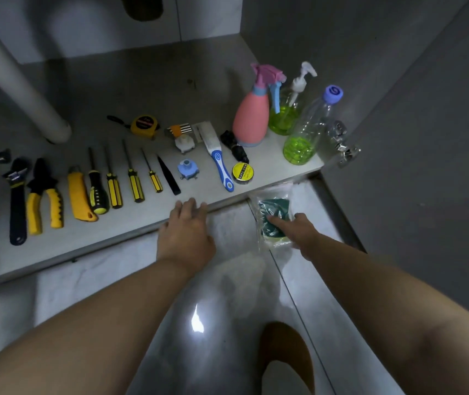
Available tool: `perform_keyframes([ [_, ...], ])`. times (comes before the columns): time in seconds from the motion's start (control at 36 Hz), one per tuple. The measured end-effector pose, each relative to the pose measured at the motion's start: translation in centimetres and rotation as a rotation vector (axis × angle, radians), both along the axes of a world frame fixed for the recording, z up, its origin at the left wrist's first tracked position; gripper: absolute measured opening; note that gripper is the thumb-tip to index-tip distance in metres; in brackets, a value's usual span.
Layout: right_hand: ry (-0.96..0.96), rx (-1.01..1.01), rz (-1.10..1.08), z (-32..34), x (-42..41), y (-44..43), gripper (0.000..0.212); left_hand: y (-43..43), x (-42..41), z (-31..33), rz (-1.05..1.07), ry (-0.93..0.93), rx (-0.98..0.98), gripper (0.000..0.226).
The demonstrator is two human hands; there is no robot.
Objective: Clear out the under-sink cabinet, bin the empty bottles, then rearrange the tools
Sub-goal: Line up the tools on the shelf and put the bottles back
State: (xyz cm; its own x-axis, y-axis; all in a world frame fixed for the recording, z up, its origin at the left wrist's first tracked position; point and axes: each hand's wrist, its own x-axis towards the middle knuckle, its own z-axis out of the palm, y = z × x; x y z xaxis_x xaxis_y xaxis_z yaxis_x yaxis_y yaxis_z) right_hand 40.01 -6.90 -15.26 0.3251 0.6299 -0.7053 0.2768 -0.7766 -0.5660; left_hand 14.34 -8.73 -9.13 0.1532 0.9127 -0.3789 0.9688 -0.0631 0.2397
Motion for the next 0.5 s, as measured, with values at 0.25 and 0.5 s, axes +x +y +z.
perform_keyframes([
  [0.25, 0.421, 0.045, -0.071, -0.5, -1.5, -3.0, 0.033, -3.1, 1.6, -2.7, 0.204, -0.541, -0.089, 0.038],
  [0.5, 0.95, -0.153, 0.015, 4.3, -1.1, -7.8, 0.048, -5.6, 3.5, 2.1, 0.537, -1.175, -0.827, 0.042],
])
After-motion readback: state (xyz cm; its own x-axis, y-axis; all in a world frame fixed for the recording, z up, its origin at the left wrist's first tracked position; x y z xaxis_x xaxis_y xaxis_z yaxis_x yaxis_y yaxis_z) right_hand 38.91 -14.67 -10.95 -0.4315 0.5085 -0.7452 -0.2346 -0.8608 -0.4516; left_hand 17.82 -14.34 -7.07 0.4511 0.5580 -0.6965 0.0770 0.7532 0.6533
